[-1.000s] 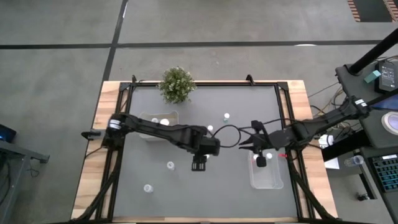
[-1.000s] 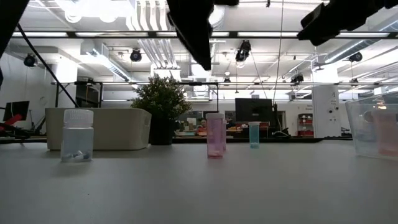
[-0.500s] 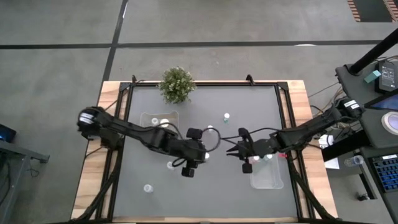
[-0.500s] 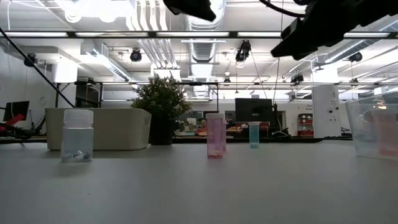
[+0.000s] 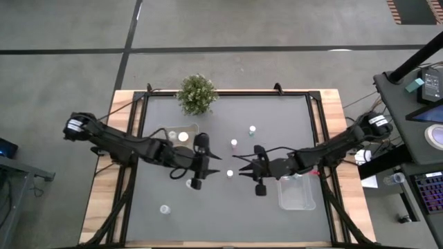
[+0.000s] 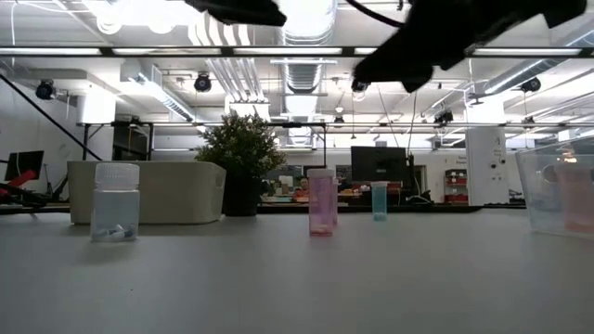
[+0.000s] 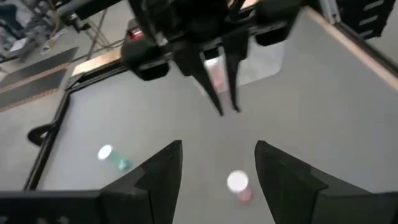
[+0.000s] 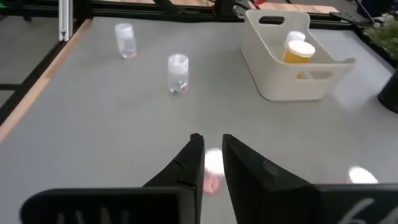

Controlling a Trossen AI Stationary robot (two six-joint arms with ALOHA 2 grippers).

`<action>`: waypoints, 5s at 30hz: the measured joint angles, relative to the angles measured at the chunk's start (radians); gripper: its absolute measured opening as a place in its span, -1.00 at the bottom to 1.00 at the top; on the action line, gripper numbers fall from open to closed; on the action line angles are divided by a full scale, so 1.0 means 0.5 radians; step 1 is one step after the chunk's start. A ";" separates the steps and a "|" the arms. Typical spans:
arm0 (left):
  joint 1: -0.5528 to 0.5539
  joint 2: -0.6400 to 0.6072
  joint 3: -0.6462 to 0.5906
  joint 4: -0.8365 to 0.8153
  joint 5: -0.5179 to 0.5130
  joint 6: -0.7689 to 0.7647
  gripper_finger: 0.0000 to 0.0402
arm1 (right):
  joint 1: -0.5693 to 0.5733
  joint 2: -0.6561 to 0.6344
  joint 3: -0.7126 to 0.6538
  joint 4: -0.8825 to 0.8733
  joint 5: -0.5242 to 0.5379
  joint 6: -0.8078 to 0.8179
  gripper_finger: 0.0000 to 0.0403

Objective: Pick and place medicine bottles into bin by pill shape (circle, oval)
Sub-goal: Put the bottom pink pill bottle into the transparent bin

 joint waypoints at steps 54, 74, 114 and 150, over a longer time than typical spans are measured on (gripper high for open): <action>-0.001 -0.660 -0.494 0.231 -0.226 0.047 -0.09 | -0.222 0.915 1.114 -1.347 -0.182 0.096 -0.17; -0.001 -0.660 -0.494 0.234 -0.225 0.047 -0.09 | -0.222 0.911 1.060 -1.257 -0.180 0.097 -0.47; -0.002 -0.659 -0.494 0.239 -0.225 0.033 -0.09 | 0.370 -0.131 0.969 -2.372 0.010 1.201 -0.45; -0.002 -0.659 -0.497 0.262 -0.225 -0.018 -0.09 | 1.054 -0.339 -0.044 -2.001 0.155 1.949 -0.45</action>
